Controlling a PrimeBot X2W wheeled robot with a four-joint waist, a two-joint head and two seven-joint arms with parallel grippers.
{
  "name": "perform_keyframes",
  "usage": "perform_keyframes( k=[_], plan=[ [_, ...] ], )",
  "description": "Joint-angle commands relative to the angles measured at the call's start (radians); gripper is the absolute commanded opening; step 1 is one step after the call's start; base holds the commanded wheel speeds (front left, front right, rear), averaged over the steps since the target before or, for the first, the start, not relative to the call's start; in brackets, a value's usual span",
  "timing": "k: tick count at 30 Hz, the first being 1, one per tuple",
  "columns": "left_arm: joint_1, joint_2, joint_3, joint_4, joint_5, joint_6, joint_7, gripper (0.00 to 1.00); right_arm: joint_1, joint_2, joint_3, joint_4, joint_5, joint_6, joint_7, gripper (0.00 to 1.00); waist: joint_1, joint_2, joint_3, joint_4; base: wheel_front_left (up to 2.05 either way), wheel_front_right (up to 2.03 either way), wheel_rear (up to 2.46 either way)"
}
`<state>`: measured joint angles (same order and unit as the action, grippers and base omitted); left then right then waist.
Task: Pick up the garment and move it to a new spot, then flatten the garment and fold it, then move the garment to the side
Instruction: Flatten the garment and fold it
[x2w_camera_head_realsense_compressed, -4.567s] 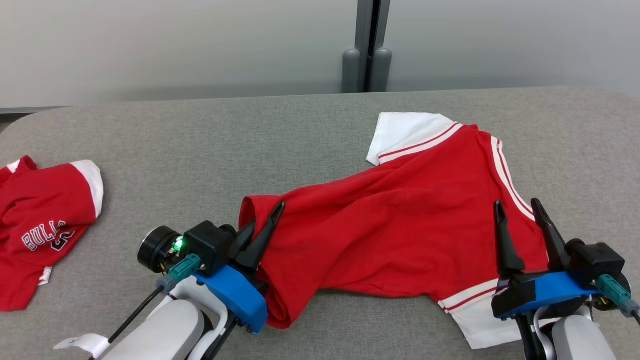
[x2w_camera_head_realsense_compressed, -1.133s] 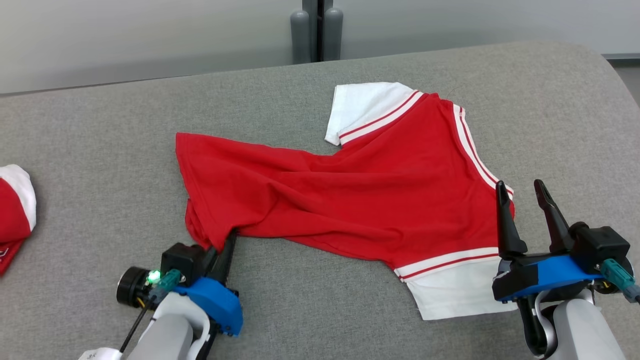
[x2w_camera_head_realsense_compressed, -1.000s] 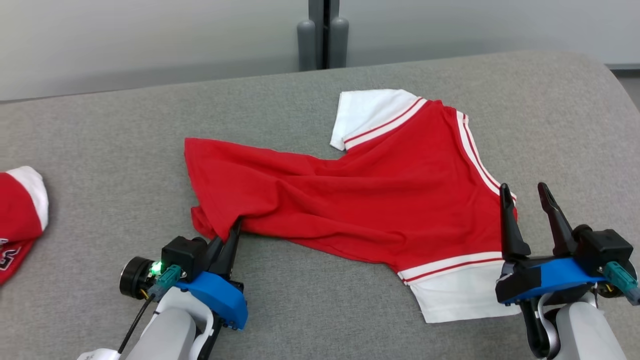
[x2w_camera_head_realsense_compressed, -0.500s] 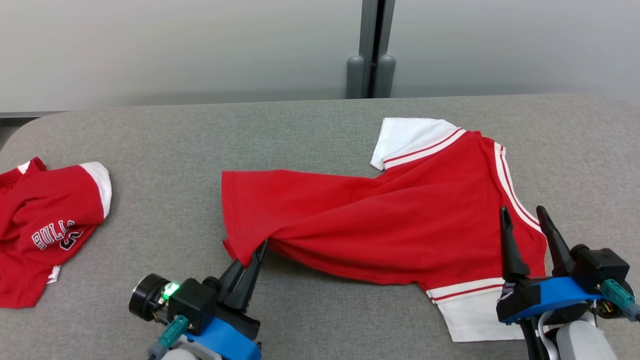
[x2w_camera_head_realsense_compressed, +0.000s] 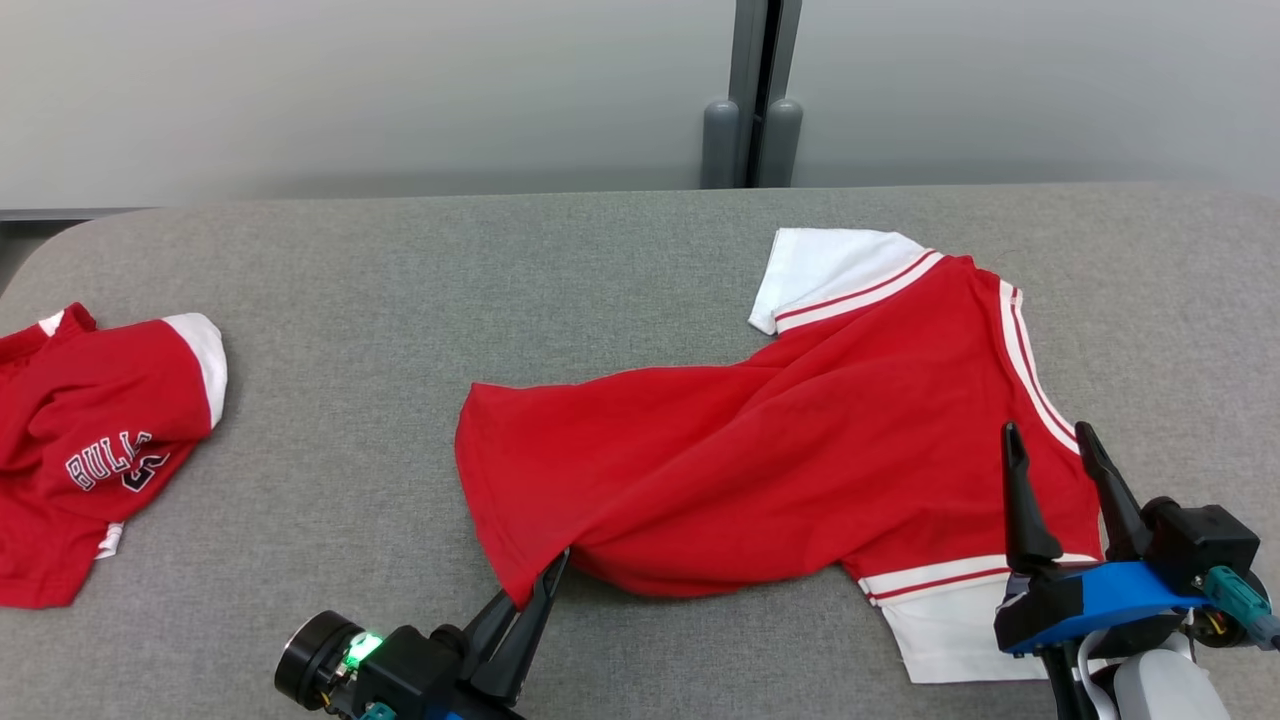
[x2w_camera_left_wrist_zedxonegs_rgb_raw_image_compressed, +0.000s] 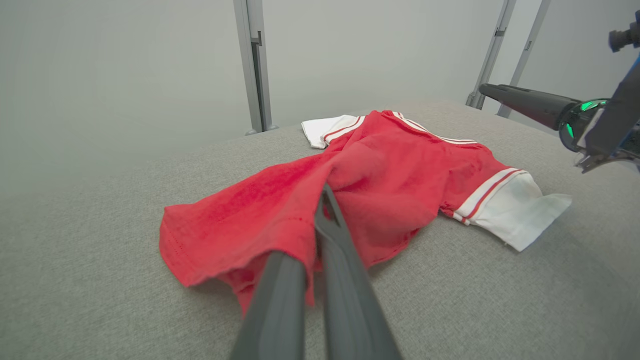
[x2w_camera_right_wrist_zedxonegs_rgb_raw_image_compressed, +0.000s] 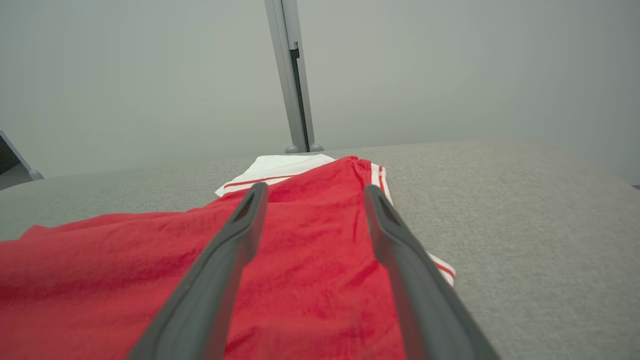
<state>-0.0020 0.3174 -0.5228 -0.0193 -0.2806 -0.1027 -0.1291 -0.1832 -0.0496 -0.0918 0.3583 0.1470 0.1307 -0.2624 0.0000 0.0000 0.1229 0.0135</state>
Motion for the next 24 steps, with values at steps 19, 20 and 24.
perform_keyframes(
  k=[19,20,24],
  plan=[
    [-0.159,0.057,0.112,0.182,-0.037,0.013,-0.069,0.0,-0.043,-0.001,-0.004,0.01,-0.028,0.0,-0.004,1.0,0.0,0.0,0.053,-0.062,0.0,0.0,0.0],
    [-0.176,0.059,0.114,0.202,-0.037,0.01,-0.07,0.0,-0.047,-0.001,-0.005,0.01,-0.029,0.0,-0.004,1.0,0.0,0.0,0.057,-0.066,0.0,0.0,0.0],
    [-0.244,0.061,0.118,0.283,-0.043,0.001,-0.086,0.0,-0.061,-0.002,-0.001,0.01,-0.031,0.0,-0.004,1.0,0.0,0.0,0.078,-0.091,0.0,0.0,0.0]
  ],
)
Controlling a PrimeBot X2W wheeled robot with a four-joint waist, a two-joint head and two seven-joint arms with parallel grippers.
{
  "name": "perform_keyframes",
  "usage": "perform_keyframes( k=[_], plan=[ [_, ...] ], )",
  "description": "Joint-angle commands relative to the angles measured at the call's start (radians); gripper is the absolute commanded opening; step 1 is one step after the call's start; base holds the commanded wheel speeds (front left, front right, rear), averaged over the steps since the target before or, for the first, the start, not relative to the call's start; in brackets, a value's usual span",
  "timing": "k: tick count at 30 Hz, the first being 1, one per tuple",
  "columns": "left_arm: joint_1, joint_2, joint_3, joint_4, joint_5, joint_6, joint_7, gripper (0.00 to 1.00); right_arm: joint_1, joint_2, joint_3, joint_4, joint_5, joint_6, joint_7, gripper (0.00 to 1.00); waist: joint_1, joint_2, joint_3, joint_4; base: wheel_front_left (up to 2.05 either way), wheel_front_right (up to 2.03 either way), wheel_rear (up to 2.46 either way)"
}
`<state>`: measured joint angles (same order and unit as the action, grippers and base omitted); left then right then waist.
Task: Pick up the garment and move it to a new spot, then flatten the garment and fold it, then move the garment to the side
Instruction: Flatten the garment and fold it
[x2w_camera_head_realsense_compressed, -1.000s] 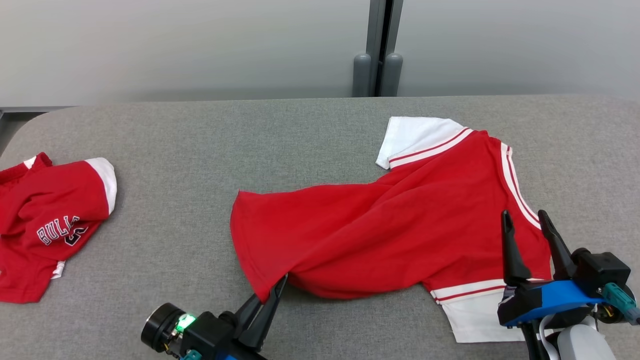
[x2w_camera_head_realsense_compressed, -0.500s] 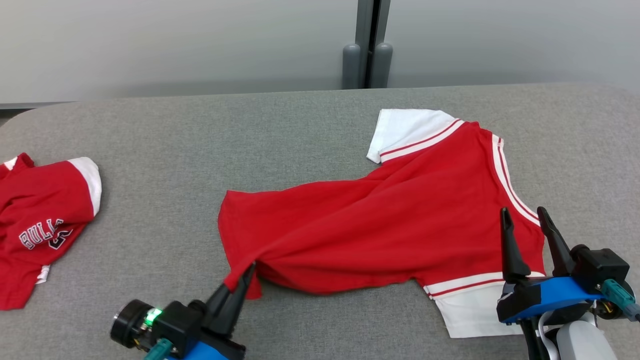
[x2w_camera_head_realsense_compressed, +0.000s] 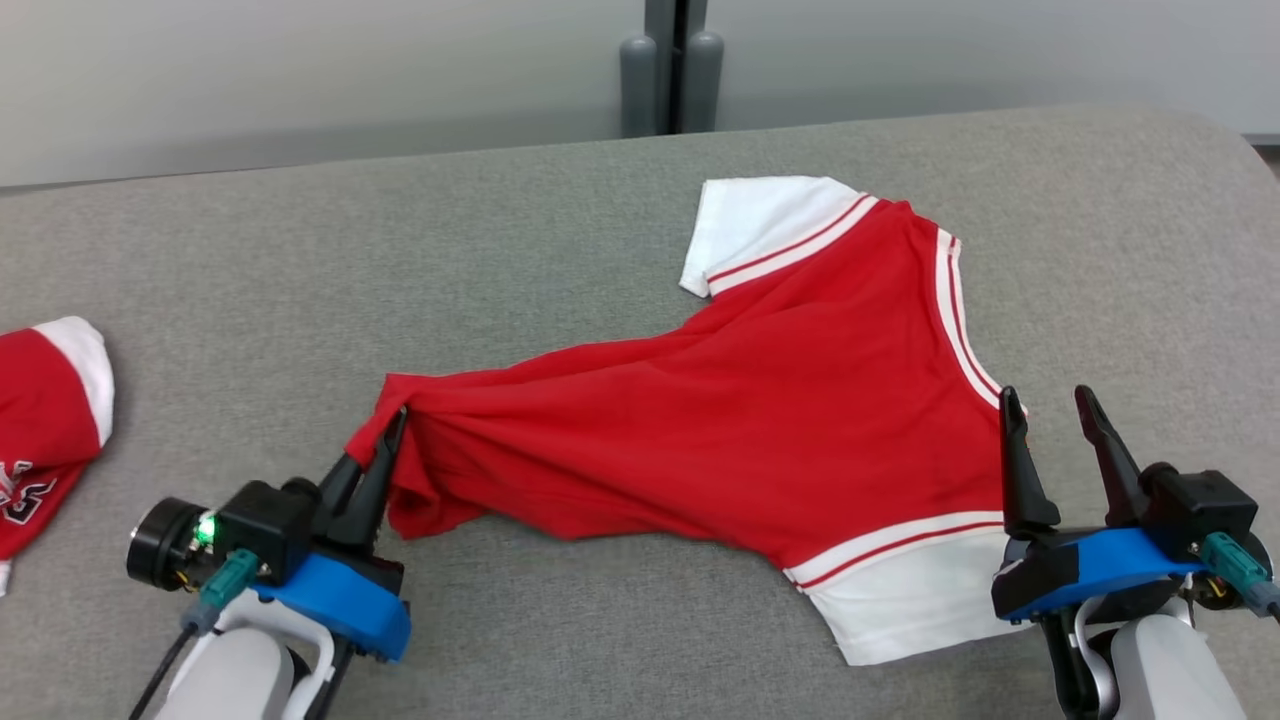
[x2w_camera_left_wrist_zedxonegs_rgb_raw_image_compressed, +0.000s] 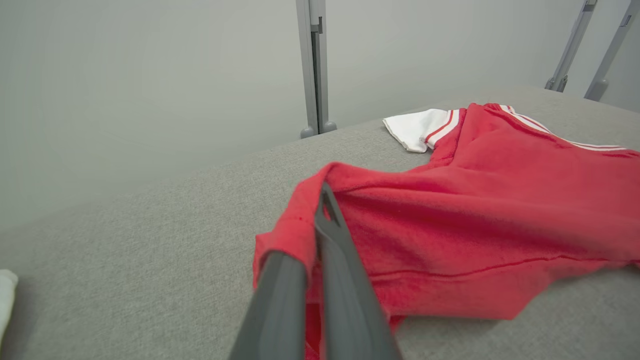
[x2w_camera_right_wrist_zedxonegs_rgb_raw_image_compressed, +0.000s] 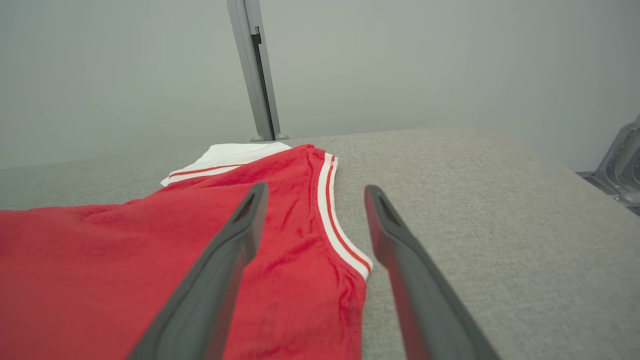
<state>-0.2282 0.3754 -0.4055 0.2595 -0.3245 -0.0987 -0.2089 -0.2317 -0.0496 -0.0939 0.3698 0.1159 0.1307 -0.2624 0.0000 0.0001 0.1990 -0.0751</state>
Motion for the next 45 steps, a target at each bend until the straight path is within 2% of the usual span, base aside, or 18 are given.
perform_keyframes(
  k=[1,11,12,13,14,17,22,36,45],
  plan=[
    [-0.035,0.001,0.003,0.026,-0.005,-0.006,-0.012,0.0,-0.013,-0.001,-0.001,-0.002,0.0,0.0,-0.004,1.0,0.0,-0.0001,0.006,-0.008,0.0,0.0,0.0],
    [-0.131,0.003,0.015,0.265,-0.039,-0.022,-0.045,0.0,-0.029,-0.001,-0.005,0.005,0.011,0.0,-0.004,1.0,0.0,-0.0001,0.041,-0.056,0.0,0.0,0.0],
    [-0.135,-0.001,0.019,0.284,-0.045,-0.022,-0.049,0.13,-0.028,-0.001,-0.005,0.006,0.013,0.0,-0.004,1.0,0.0,-0.0001,0.041,-0.058,0.0,0.0,0.0],
    [-0.137,-0.007,0.022,0.3,-0.048,-0.022,-0.051,0.73,-0.027,-0.001,-0.005,0.007,0.014,0.0,-0.004,1.0,0.0,-0.0001,0.04,-0.058,0.0,0.0,0.0],
    [-0.138,-0.011,0.023,0.315,-0.049,-0.023,-0.051,1.0,-0.026,-0.001,-0.006,0.009,0.012,0.0,-0.004,1.0,0.0,-0.0001,0.038,-0.058,0.0,0.0,0.0],
    [-0.136,-0.025,0.026,0.336,-0.051,-0.025,-0.056,1.0,-0.018,-0.001,-0.017,0.013,0.011,0.0,-0.004,1.0,0.0,-0.0001,0.028,-0.048,0.0,0.0,0.0],
    [-0.094,-0.053,0.068,0.295,-0.044,-0.025,-0.057,1.0,-0.011,-0.001,-0.018,0.017,0.008,0.0,-0.004,1.0,0.0,-0.0001,0.003,-0.016,0.0,0.0,0.0],
    [0.108,-0.147,0.288,0.001,0.041,0.023,-0.057,1.0,0.015,-0.002,-0.015,0.032,0.009,0.0,-0.004,1.0,0.0,-0.0001,-0.054,0.048,0.0,0.0,0.0],
    [0.181,-0.218,0.357,-0.037,0.119,0.002,-0.057,1.0,0.026,-0.002,-0.013,0.041,0.006,0.0,-0.004,1.0,0.0,-0.0001,-0.081,0.051,0.0,0.0,0.0]
  ],
)
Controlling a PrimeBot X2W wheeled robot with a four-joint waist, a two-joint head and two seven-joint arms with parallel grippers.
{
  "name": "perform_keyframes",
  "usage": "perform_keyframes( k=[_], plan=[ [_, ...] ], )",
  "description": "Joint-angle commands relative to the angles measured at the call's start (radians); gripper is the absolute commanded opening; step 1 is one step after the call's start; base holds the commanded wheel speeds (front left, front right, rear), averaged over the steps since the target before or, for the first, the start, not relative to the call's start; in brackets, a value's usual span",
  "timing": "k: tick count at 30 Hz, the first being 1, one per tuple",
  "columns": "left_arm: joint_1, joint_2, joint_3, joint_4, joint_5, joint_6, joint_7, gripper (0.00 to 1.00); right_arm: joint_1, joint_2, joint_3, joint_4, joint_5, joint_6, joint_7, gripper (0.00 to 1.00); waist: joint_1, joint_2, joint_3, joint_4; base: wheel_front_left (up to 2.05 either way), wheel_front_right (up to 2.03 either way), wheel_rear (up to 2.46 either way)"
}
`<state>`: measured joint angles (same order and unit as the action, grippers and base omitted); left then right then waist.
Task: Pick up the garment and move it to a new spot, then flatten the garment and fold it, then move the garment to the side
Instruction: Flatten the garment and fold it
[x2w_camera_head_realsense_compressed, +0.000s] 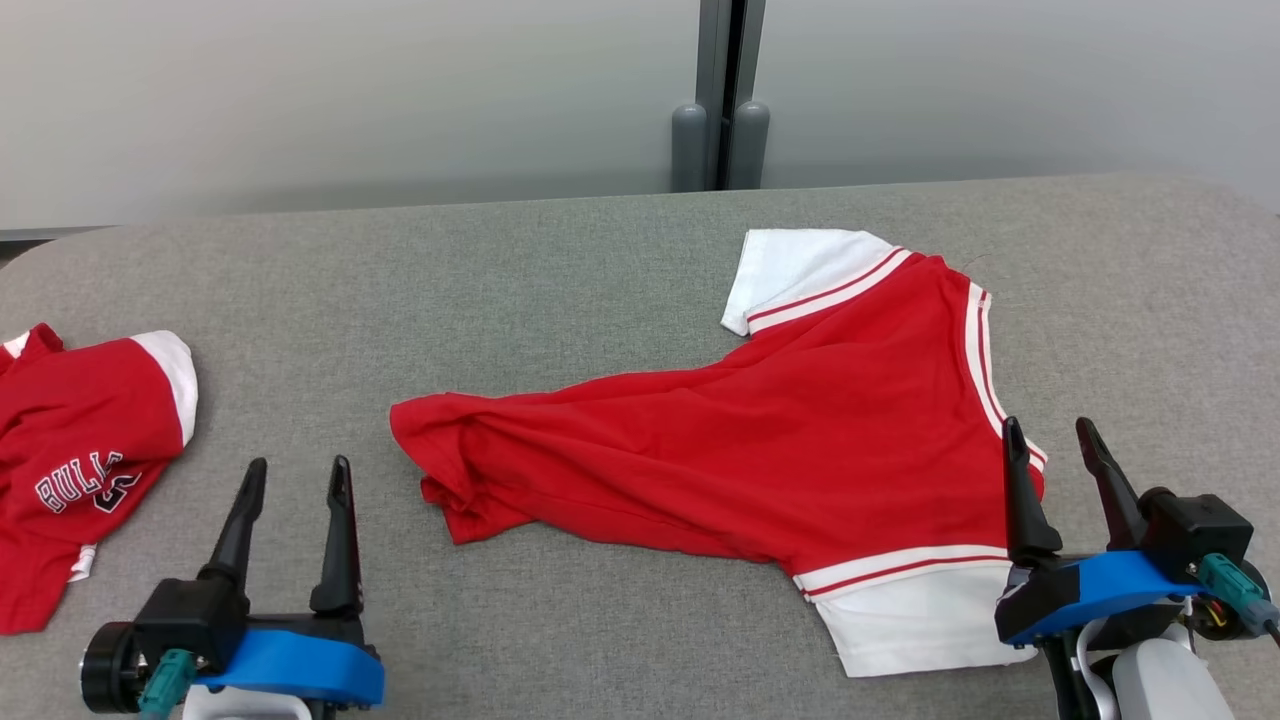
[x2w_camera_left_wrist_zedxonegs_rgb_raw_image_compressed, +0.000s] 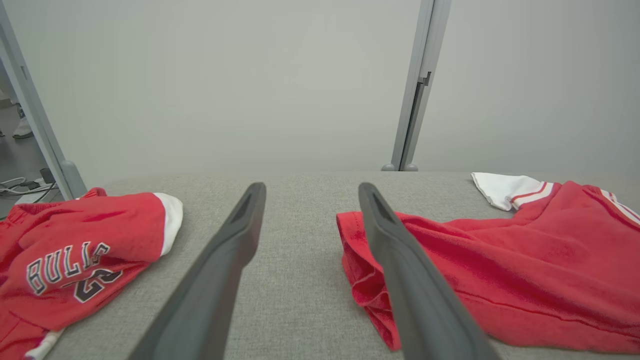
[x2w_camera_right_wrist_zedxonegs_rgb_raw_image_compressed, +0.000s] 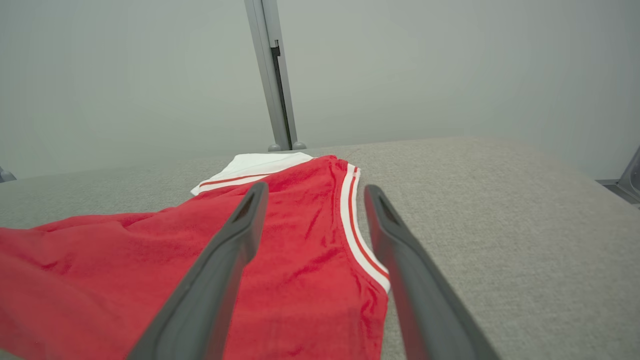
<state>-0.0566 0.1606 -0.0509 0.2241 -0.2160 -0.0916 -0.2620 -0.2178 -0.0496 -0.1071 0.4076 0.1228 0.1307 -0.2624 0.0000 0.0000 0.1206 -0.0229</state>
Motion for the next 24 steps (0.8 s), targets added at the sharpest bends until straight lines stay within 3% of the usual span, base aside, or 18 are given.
perform_keyframes(
  k=[1,11,24],
  plan=[
    [0.012,-0.008,0.001,0.003,0.018,-0.008,-0.004,1.0,0.014,-0.002,0.001,0.004,-0.001,0.0,-0.004,1.0,0.0,0.0,-0.005,-0.001,0.0,0.0,0.0],
    [-0.039,-0.024,-0.115,0.133,0.05,-0.039,-0.004,1.0,0.008,-0.001,0.022,0.01,0.006,0.0,-0.004,1.0,0.0,0.0,-0.007,-0.019,0.0,0.0,0.0],
    [-0.149,0.021,-0.232,0.342,-0.015,-0.039,-0.004,1.0,-0.013,-0.002,0.027,0.001,0.001,0.0,-0.004,1.0,0.0,0.0,0.031,-0.07,0.0,0.0,0.0]
  ],
)
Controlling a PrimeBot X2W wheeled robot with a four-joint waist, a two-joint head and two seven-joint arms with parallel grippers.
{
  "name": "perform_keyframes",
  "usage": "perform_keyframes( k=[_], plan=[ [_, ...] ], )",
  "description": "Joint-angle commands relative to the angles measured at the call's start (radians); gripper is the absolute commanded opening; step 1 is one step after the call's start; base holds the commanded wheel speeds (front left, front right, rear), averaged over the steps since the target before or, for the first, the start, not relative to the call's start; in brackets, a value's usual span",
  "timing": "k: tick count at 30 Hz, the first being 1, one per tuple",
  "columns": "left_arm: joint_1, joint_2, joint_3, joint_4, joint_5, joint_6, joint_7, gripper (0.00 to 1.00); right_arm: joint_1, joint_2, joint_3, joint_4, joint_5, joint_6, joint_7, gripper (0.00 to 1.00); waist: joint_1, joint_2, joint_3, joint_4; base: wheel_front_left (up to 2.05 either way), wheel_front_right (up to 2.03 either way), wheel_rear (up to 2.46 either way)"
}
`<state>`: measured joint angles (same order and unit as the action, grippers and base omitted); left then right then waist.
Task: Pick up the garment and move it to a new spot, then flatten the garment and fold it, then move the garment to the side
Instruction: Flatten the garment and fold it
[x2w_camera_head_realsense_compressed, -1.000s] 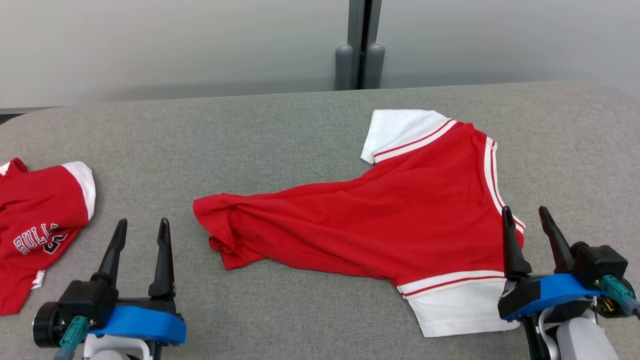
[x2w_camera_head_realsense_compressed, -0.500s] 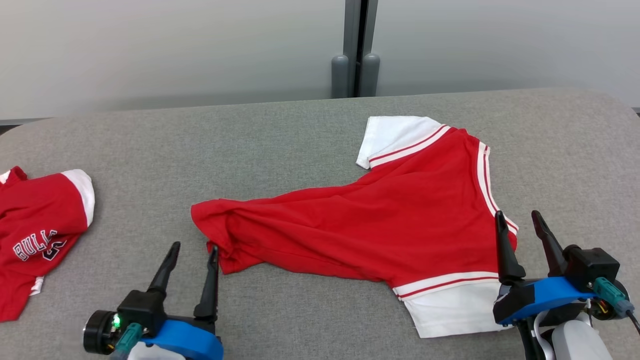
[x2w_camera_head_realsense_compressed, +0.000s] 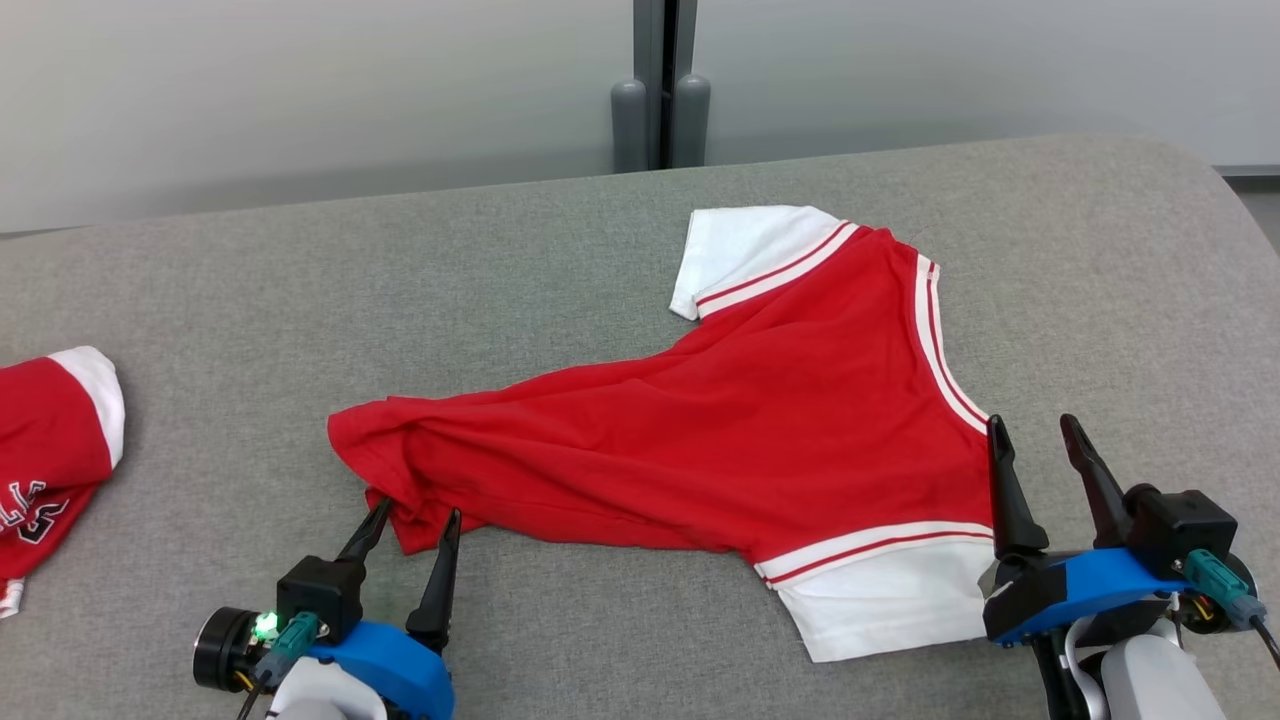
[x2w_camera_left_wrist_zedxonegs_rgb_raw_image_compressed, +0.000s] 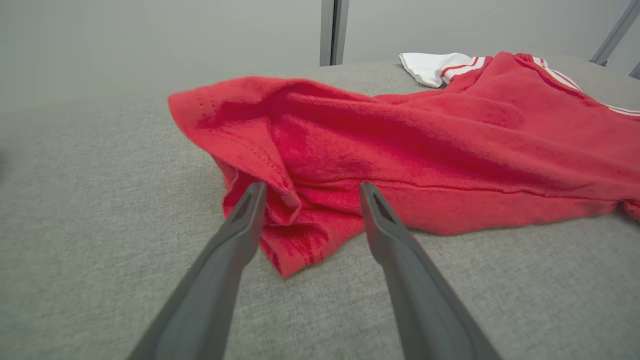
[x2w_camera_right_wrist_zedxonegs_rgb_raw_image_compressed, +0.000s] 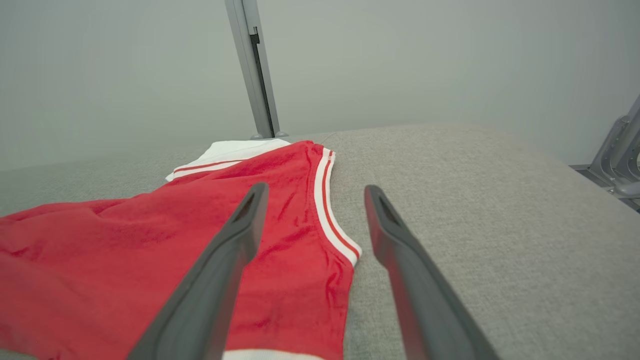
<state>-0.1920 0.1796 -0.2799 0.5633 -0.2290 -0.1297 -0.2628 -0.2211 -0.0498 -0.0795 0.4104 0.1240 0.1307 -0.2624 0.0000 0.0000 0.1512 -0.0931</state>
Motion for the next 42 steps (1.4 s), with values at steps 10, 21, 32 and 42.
perform_keyframes(
  k=[10,21,32,42],
  plan=[
    [-0.107,0.02,-0.039,0.106,-0.046,-0.001,-0.003,1.0,-0.022,-0.001,-0.004,-0.013,-0.003,0.0,-0.004,1.0,0.0,0.0,0.037,-0.014,0.0,0.0,0.0],
    [-0.085,0.022,-0.028,0.047,-0.089,-0.002,-0.003,0.0,-0.004,-0.001,-0.025,-0.011,-0.002,0.0,-0.004,1.0,0.0,0.0,0.028,0.006,0.0,0.0,0.0],
    [0.075,0.063,-0.071,-0.179,-0.095,-0.002,-0.003,0.0,0.023,-0.001,-0.024,0.005,0.01,0.0,-0.003,1.0,0.0,0.0,-0.019,0.077,0.0,0.0,0.0],
    [0.241,0.114,-0.067,-0.299,-0.121,0.021,0.046,0.0,0.048,-0.001,-0.044,0.008,0.003,0.0,-0.003,1.0,0.0,0.0,-0.032,0.112,0.0,0.0,0.0]
  ],
)
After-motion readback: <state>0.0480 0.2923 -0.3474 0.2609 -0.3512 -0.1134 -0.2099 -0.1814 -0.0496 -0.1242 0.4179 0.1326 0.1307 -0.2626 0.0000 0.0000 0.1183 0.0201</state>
